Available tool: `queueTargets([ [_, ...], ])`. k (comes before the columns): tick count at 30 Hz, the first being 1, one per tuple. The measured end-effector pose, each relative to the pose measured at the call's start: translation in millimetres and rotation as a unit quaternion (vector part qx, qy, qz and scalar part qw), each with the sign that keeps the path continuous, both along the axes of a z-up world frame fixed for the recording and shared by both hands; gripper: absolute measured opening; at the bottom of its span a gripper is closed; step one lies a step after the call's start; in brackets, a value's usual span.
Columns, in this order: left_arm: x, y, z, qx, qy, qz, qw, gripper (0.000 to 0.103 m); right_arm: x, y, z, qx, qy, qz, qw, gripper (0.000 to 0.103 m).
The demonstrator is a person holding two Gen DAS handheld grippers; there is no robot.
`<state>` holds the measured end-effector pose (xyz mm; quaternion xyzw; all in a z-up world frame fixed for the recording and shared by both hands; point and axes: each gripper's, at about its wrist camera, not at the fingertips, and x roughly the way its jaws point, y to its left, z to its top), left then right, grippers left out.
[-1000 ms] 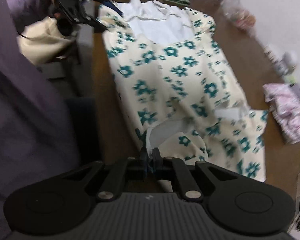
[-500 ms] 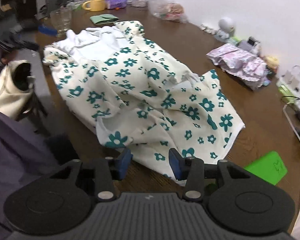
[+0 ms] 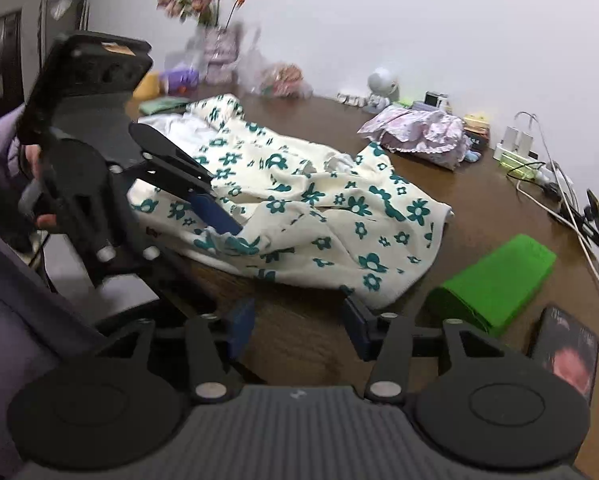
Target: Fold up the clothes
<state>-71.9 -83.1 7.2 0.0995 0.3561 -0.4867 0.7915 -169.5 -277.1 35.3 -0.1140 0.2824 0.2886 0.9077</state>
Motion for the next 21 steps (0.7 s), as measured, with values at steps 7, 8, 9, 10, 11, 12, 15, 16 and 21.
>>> queueTargets([
  [7, 23, 37, 10, -0.108, 0.094, 0.048, 0.9885, 0.006, 13, -6, -7, 0.021, -0.016, 0.007, 1.0, 0.05],
  [8, 25, 43, 10, -0.122, 0.103, 0.056, 0.9855, 0.006, 16, -6, -7, 0.024, -0.018, 0.009, 1.0, 0.05],
  [9, 26, 46, 11, -0.134, 0.114, 0.063, 0.9824, 0.006, 18, -6, -7, 0.028, -0.018, 0.01, 0.999, 0.05],
  [10, 27, 49, 9, -0.145, 0.125, 0.068, 0.9792, 0.006, 19, -5, -7, 0.032, -0.019, 0.01, 0.999, 0.05],
  [11, 29, 53, 8, -0.156, 0.136, 0.072, 0.9757, 0.006, 21, -4, -7, 0.035, -0.021, 0.01, 0.999, 0.05],
  [12, 30, 56, 7, -0.166, 0.147, 0.076, 0.9722, 0.006, 22, -2, -6, 0.037, -0.024, 0.009, 0.999, 0.05],
  [15, 28, 52, 3, -0.166, 0.16, 0.071, 0.9704, 0.006, 25, 4, -4, 0.046, -0.032, 0.014, 0.998, 0.05],
  [16, 27, 51, 1, -0.164, 0.163, 0.068, 0.9705, 0.006, 25, 7, -4, 0.044, -0.035, 0.017, 0.998, 0.05],
  [21, 26, 42, -5, -0.138, 0.172, 0.056, 0.9738, 0.006, 27, 22, -11, 0.011, -0.025, 0.051, 0.998, 0.05],
])
